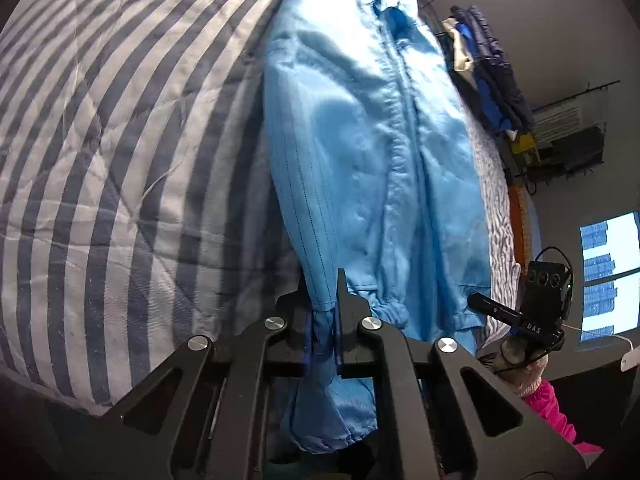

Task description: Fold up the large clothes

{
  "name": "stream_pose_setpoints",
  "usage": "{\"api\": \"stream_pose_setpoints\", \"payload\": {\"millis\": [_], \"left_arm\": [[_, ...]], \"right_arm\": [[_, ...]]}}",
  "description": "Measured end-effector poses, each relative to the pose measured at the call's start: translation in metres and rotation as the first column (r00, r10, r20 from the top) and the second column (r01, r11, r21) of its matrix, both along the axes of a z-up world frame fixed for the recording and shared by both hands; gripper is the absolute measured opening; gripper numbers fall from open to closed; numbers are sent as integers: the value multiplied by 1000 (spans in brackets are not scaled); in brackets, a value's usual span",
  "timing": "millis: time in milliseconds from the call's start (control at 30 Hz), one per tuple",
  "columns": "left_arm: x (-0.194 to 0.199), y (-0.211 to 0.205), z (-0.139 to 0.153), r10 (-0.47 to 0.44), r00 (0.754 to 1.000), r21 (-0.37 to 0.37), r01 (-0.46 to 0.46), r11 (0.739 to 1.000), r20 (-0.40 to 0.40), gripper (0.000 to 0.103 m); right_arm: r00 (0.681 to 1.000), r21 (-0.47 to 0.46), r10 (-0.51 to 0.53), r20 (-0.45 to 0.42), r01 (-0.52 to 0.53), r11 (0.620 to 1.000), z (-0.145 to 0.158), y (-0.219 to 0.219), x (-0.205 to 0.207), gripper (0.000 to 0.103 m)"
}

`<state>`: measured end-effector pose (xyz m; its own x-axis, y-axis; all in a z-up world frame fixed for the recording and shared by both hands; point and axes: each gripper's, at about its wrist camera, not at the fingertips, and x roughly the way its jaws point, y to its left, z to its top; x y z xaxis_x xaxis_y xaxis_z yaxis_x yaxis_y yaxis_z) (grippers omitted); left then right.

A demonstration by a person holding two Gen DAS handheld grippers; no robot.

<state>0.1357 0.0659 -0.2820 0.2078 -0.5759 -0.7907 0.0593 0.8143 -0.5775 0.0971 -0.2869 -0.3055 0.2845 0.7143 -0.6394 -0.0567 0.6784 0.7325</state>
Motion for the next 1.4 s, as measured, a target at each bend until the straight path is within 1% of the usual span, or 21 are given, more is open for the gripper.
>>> {"api": "stream_pose_setpoints", "payload": {"millis": [100,200,300,500,667,833,1000,1100,1167,1233,1400], "left_arm": [[0,-2,2,13,1000,-2,-13,1000,5,4],[-2,0,4,33,999,-34,-33,999,4,3],[-4,-2,10,34,999,-36,-33,999,21,3],[-2,5,17,55,998,-81,-53,995,17,3],[10,5,34,61,998,-117,-57,992,32,3],[39,-3,65,51,994,-122,-39,992,95,3],[76,-13,89,43,990,-120,-27,992,136,3],[105,-21,100,35,985,-105,-18,994,166,3],[125,-25,100,34,985,-97,-17,995,169,3],[147,-28,94,51,986,-79,-39,996,161,3],[187,-33,61,87,990,-47,-82,995,112,3]], "right_arm": [[1000,6,15,7,-15,1000,1,1,2,3],[1000,18,17,9,-17,1000,0,2,3,1],[999,22,22,24,-22,1000,5,3,4,0],[999,89,-11,43,8,996,10,-7,9,0],[997,120,-27,79,17,993,18,-11,8,0],[989,114,-52,137,37,993,33,-14,23,0],[978,84,-81,191,66,994,56,-19,61,0],[974,54,-89,206,80,995,63,-21,87,0],[974,23,-98,203,95,995,63,-22,108,0],[975,0,-109,193,111,994,60,-23,127,0],[983,-70,-120,141,131,989,38,-25,170,0]]}}
